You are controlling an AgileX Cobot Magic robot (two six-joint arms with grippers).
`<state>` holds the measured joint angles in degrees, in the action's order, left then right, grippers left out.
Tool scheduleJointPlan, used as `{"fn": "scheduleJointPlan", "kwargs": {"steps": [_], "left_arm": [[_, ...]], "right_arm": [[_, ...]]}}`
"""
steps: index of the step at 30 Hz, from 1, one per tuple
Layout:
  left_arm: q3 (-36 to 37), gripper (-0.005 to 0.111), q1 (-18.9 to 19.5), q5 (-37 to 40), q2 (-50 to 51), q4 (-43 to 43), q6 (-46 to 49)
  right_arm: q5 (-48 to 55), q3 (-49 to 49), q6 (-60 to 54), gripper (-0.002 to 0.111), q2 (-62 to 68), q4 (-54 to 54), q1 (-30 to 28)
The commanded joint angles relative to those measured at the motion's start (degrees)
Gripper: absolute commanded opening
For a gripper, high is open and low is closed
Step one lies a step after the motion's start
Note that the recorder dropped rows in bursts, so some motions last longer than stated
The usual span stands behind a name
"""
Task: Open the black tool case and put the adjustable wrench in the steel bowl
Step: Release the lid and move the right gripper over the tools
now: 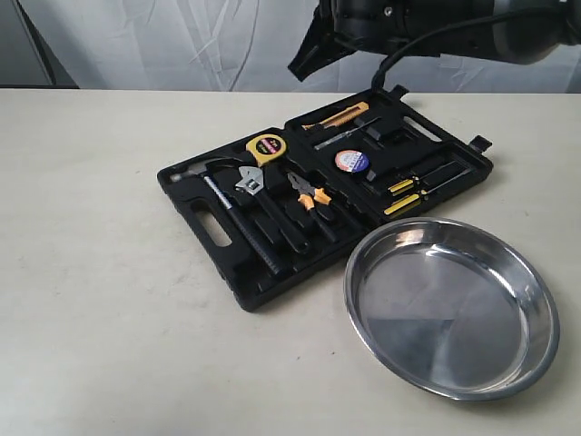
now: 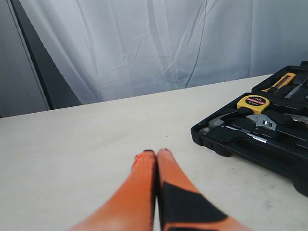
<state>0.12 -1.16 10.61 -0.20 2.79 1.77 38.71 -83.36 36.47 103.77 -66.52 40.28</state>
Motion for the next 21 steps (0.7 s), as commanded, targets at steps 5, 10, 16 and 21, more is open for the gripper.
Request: {"fn": "scheduleJointPlan", "kwargs": {"steps": [5,10,16,21], "left_arm": [[-0.12,0.000,-0.06,-0.29,0.20,-0.09,-0.05],[-0.12,0.000,-0.06,-0.29,0.20,-0.09,-0.05],[-0.12,0.000,-0.06,-0.29,0.20,-0.09,-0.05],[-0.12,0.000,-0.06,-0.29,0.20,-0.09,-0.05]], "right_arm": [[-13.67,-0.34,-11.24,0.000,6.30,17.49,-0.33],[-16.92,-0.34,-17.12,0.000,11.58,23.83,-0.22],[-15.36,-0.34,-32.44,0.000,11.38,43.30,-0.13],[-3.67,-0.34,-45.06,0.000,9.59,60.78,-0.13]]}}
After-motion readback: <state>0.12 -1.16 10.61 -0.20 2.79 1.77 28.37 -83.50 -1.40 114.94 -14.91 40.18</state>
